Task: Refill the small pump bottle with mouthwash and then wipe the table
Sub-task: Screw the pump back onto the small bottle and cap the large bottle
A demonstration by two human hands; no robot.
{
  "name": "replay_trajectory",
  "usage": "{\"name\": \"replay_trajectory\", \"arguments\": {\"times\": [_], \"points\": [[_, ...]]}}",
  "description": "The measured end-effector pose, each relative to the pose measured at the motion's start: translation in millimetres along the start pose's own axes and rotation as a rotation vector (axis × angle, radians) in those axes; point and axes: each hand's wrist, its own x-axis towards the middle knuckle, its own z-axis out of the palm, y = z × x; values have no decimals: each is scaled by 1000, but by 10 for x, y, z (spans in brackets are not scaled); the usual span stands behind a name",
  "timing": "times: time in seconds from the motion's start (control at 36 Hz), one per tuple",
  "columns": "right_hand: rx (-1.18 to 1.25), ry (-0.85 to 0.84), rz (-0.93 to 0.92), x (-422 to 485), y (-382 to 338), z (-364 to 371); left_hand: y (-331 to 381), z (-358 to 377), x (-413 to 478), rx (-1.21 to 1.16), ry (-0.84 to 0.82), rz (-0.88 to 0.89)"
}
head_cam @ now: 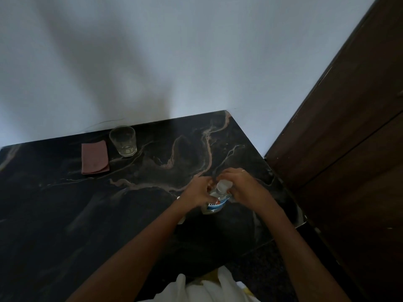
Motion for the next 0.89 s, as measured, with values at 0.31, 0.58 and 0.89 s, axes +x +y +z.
{"name": "replay_trajectory", "arguments": {"times": [0.31, 0.58, 0.89], "points": [[-129, -26, 159, 10, -118, 7, -25, 3, 35, -7, -13, -30], [-20, -104, 26, -38, -80, -99, -25, 8, 27, -19, -16, -33], [-62, -19, 201, 36, -63, 40, -30, -2, 23, -11, -17, -17]]}}
